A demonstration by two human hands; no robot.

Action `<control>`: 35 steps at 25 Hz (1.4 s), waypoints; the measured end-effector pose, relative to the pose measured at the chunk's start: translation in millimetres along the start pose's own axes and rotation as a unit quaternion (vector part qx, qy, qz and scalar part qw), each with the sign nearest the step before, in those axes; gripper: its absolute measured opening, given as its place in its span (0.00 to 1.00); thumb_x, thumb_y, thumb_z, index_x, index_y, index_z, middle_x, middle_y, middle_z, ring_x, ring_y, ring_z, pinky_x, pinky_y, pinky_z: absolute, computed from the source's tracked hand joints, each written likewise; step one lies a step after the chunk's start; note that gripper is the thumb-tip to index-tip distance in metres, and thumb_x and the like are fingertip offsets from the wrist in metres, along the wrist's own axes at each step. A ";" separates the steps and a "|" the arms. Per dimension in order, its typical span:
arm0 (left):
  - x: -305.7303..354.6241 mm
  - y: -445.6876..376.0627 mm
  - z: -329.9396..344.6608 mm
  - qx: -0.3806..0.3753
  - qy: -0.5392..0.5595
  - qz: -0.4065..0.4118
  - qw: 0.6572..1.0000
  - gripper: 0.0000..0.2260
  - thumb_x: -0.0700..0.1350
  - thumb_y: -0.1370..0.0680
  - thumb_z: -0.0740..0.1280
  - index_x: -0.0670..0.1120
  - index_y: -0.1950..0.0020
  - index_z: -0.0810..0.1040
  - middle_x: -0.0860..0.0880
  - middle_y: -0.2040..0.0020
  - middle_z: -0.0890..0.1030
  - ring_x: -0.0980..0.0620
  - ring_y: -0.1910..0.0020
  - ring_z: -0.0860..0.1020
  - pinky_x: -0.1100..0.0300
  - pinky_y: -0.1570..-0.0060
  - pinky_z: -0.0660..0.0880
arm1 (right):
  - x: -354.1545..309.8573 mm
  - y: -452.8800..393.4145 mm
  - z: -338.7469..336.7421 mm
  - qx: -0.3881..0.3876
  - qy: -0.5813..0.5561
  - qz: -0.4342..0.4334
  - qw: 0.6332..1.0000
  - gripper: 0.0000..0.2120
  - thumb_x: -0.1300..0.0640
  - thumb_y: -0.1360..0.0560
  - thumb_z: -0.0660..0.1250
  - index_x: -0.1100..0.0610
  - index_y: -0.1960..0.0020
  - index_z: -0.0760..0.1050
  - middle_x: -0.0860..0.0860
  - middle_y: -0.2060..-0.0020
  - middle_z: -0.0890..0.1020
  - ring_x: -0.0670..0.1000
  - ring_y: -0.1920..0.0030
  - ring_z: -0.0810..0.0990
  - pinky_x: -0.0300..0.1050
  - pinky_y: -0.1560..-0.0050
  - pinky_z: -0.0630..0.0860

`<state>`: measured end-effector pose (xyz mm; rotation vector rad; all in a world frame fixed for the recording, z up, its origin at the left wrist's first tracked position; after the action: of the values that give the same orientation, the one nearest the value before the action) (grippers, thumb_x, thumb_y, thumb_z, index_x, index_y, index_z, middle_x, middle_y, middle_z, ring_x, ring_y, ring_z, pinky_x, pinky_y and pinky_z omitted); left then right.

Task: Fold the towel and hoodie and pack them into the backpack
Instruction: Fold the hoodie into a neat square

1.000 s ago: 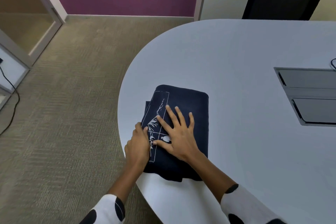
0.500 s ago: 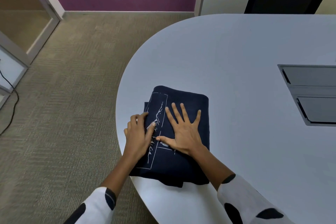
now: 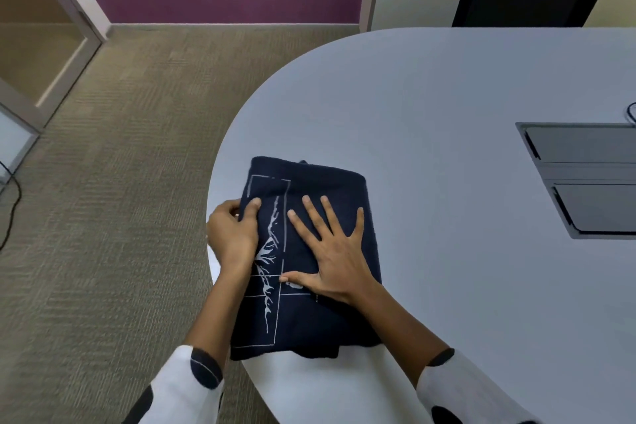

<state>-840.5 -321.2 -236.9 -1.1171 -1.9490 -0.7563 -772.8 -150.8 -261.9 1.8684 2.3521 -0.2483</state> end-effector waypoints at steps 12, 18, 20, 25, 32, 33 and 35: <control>-44.2 27.2 22.7 -0.210 -0.345 0.264 0.876 0.37 0.72 0.28 0.41 0.57 0.23 0.40 0.58 0.23 0.37 0.55 0.25 0.33 0.43 0.27 0.39 | 22.4 8.6 27.3 -0.028 -0.017 0.022 0.999 0.41 0.23 0.30 0.48 0.41 0.23 0.46 0.45 0.22 0.45 0.50 0.23 0.40 0.75 0.32 0.44; -46.5 22.9 26.2 -0.261 -0.353 0.222 0.871 0.46 0.78 0.35 0.39 0.53 0.25 0.32 0.59 0.26 0.30 0.55 0.27 0.30 0.39 0.27 0.43 | 32.9 7.5 31.8 -0.048 -0.071 0.136 0.987 0.45 0.24 0.30 0.39 0.49 0.22 0.37 0.48 0.23 0.37 0.48 0.24 0.34 0.62 0.26 0.38; -49.5 33.2 22.2 -0.250 -0.365 0.228 0.867 0.46 0.78 0.35 0.40 0.54 0.25 0.31 0.56 0.26 0.29 0.53 0.27 0.29 0.37 0.29 0.40 | 34.4 9.4 31.6 -0.041 -0.093 0.175 0.979 0.48 0.23 0.32 0.39 0.53 0.22 0.37 0.50 0.23 0.37 0.50 0.24 0.35 0.58 0.25 0.40; -56.2 49.6 17.4 -0.256 -0.362 0.227 0.867 0.49 0.80 0.37 0.40 0.54 0.26 0.30 0.50 0.26 0.26 0.49 0.27 0.28 0.41 0.27 0.42 | 43.8 34.5 28.6 -0.034 -0.236 0.280 0.930 0.53 0.23 0.34 0.51 0.56 0.22 0.41 0.55 0.23 0.50 0.55 0.23 0.52 0.52 0.26 0.57; -50.2 52.0 22.8 -0.297 -0.418 0.247 0.822 0.58 0.84 0.48 0.35 0.52 0.27 0.27 0.44 0.29 0.24 0.43 0.29 0.27 0.40 0.28 0.42 | 79.0 49.6 11.6 -0.037 -0.448 0.388 0.805 0.34 0.42 0.40 0.79 0.60 0.45 0.71 0.49 0.51 0.78 0.51 0.49 0.78 0.45 0.50 0.76; -48.1 53.8 26.1 -0.300 -0.424 0.252 0.816 0.58 0.84 0.48 0.34 0.52 0.27 0.27 0.44 0.29 0.24 0.43 0.28 0.27 0.40 0.28 0.42 | 82.8 53.5 11.6 -0.058 -0.521 0.399 0.753 0.33 0.46 0.41 0.81 0.60 0.44 0.73 0.50 0.50 0.80 0.51 0.49 0.80 0.46 0.49 0.78; -41.1 61.0 37.0 -0.306 -0.428 0.259 0.810 0.57 0.83 0.48 0.32 0.52 0.28 0.26 0.44 0.29 0.24 0.42 0.28 0.28 0.40 0.27 0.43 | 86.9 64.6 8.3 -0.090 -0.626 0.397 0.665 0.28 0.54 0.39 0.81 0.61 0.44 0.77 0.54 0.49 0.84 0.53 0.51 0.84 0.48 0.49 0.81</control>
<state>-784.2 -283.5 -283.7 -2.6245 -1.9005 -0.6217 -729.6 -55.4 -290.7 1.5263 0.5505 -0.7985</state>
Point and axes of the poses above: each hand's wrist, its own y-axis away from the middle knuckle, its own z-axis out of the palm, x = y × z, the point moved 4 cm from there along -y, towards the middle knuckle
